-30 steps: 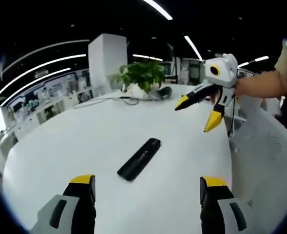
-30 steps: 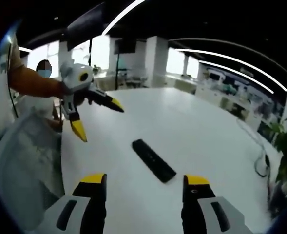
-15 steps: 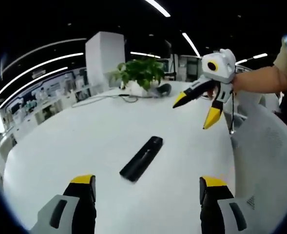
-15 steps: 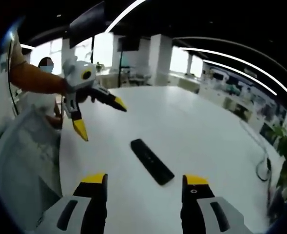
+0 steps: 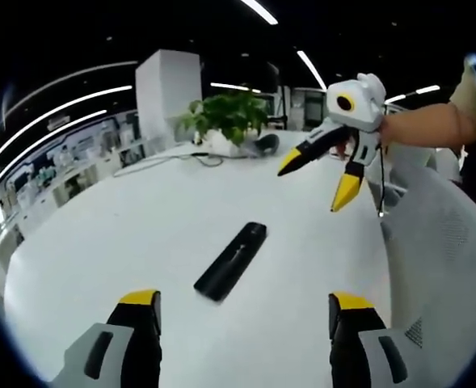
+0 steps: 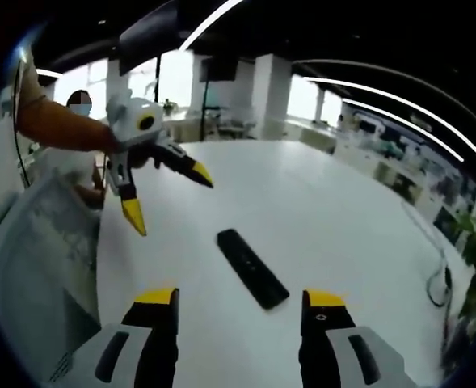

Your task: Press the specified remote control buttons in sequence, fully releasing each button before pressing the next.

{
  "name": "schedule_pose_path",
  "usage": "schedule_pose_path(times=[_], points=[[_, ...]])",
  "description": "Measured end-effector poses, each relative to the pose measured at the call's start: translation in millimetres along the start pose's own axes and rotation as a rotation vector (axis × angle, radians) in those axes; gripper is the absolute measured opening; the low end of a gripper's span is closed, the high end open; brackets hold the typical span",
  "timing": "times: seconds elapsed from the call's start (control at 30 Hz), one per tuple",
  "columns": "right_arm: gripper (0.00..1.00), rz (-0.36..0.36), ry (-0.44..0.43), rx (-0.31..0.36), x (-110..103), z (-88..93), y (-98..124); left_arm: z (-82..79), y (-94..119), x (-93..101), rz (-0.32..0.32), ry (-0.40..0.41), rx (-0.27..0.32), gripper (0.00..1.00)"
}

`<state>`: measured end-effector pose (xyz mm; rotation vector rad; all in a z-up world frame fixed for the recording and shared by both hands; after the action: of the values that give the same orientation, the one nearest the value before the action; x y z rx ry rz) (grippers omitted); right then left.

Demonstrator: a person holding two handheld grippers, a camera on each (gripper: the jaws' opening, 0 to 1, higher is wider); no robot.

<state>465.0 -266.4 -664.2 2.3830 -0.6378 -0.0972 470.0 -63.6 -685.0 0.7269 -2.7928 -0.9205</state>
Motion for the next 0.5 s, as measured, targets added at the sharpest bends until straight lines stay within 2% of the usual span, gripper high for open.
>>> schedule_pose_path(times=[0.5], points=[[0.56,-0.021,0.025,-0.030,1.6,1.4,-6.6,-2.6,-5.3,0.3,0.024,-0.024,-0.007,0.84]])
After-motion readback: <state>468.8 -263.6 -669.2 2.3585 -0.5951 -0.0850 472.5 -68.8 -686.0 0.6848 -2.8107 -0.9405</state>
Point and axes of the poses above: the point that each gripper's makers call its tool centre point, and the gripper's own axes: y roughly backward along the fingers, x roughly to its right, z roughly out of its underside, the point moved 5 cm from there along y, roughly backward along the fingers, and after that the axes turned 2 degrees about -x, right-handed, at the moved point
